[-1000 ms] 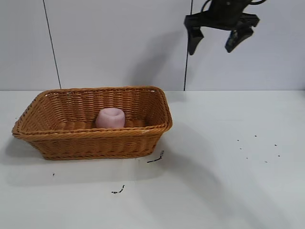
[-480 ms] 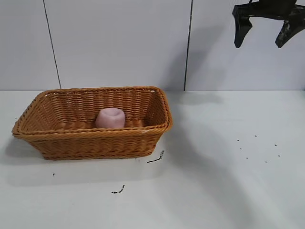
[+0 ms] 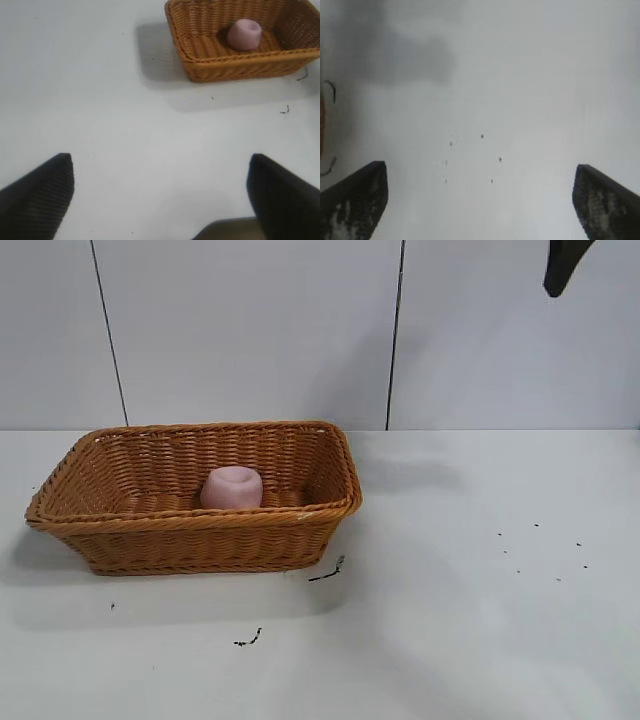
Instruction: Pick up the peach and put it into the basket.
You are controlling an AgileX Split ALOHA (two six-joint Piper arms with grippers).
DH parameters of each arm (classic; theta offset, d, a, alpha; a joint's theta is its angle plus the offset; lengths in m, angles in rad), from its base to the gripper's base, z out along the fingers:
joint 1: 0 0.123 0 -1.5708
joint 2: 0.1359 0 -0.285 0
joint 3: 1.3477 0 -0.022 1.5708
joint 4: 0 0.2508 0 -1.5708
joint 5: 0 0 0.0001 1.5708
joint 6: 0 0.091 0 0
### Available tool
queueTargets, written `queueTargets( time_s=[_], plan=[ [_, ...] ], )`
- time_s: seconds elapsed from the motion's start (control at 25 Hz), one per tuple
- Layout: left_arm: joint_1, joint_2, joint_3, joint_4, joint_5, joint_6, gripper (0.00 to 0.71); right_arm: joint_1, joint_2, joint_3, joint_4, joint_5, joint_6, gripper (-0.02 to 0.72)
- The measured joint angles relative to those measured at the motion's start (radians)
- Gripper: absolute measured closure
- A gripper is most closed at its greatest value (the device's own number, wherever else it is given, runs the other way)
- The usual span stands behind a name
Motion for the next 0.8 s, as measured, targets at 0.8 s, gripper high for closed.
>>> queueTargets(
  time_s=[0.8],
  plan=[
    [0.000,0.000,0.000,0.000,0.000,0.000,0.018,0.000,-1.298,1.070,-0.007,-0.180,-0.001,0.015]
  ],
)
